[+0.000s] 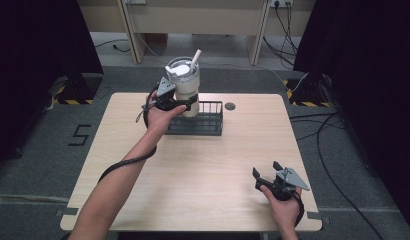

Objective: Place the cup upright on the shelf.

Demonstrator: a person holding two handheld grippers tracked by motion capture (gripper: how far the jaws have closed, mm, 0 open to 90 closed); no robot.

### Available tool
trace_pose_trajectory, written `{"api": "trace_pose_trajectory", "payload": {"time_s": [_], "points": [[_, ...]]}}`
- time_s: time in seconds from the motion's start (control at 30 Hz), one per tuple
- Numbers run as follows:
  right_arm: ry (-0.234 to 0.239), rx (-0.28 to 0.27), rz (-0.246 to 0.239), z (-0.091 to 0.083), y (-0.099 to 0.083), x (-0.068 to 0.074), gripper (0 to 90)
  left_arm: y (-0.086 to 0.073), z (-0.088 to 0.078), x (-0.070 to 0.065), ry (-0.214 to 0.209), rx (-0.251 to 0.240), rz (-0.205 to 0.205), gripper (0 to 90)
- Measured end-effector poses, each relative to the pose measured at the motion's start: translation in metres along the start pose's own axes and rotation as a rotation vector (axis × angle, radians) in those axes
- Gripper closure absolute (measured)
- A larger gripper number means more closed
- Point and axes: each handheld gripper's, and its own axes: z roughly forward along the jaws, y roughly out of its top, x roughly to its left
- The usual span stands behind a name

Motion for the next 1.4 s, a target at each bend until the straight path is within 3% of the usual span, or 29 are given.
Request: {"api": "trace_pose_trajectory", "payload": {"time_s": [0.07,0.1,0.4,1.4], "points": [[0.0,0.001,0.001,0.0,0.0,0.0,17.0,-0.001,0.001,0.0,0.002,0.005,-0.005,9.9],[0.0,0.001,0.001,0.0,0.0,0.0,17.0,-0.002,0.001,-0.001,0.0,0.017,-0.027,9.9],[0.003,0.001,0.001,0.0,0.0,0.0,17.1,-0.011,0.007,0.0,-0.001,0.038,-0.049,9.9],[0.008,0.003,-0.008,0.001,0.0,0.001,17.2,-0.037,0.017,-0.001,0.017,0.096,-0.069,9.8]]}}
